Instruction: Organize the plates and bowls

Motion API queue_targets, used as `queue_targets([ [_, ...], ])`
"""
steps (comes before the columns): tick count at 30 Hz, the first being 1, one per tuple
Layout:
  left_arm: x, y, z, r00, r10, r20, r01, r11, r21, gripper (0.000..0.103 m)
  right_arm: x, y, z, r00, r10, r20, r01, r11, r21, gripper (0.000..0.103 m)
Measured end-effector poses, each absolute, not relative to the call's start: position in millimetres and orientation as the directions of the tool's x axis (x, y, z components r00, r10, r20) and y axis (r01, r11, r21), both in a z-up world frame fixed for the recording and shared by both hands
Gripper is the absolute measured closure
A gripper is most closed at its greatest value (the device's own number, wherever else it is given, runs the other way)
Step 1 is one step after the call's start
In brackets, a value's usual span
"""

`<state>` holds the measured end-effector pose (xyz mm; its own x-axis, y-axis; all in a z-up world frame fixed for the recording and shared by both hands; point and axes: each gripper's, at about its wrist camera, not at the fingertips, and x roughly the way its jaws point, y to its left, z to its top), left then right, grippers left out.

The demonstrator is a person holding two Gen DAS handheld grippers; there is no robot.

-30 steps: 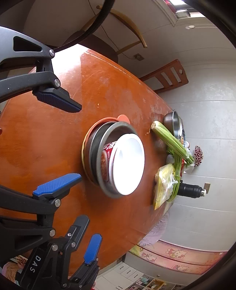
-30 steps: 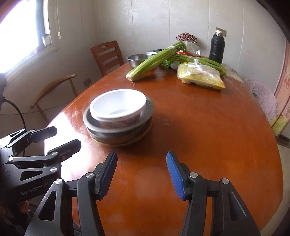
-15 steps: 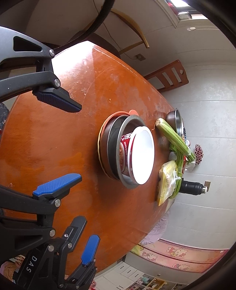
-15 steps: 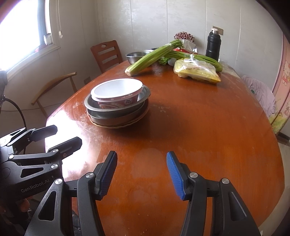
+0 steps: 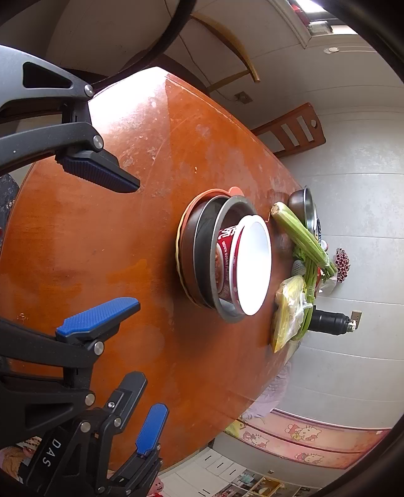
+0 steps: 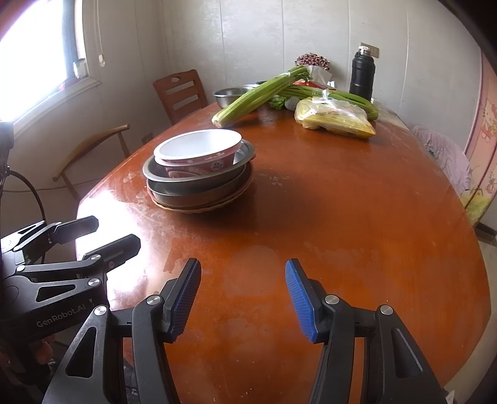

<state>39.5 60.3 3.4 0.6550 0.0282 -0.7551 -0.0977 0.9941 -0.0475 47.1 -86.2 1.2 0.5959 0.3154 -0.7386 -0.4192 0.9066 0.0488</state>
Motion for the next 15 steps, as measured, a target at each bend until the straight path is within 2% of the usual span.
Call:
queue_targets([
  [15,37.0,59.2,-5.0,0.646,0.046,-0.762,-0.110,0.993,-0.033,0.034,42.6,-87.6,-4.2,0.601,0.306,-0.738,-0.408,0.912,0.046,0.045],
])
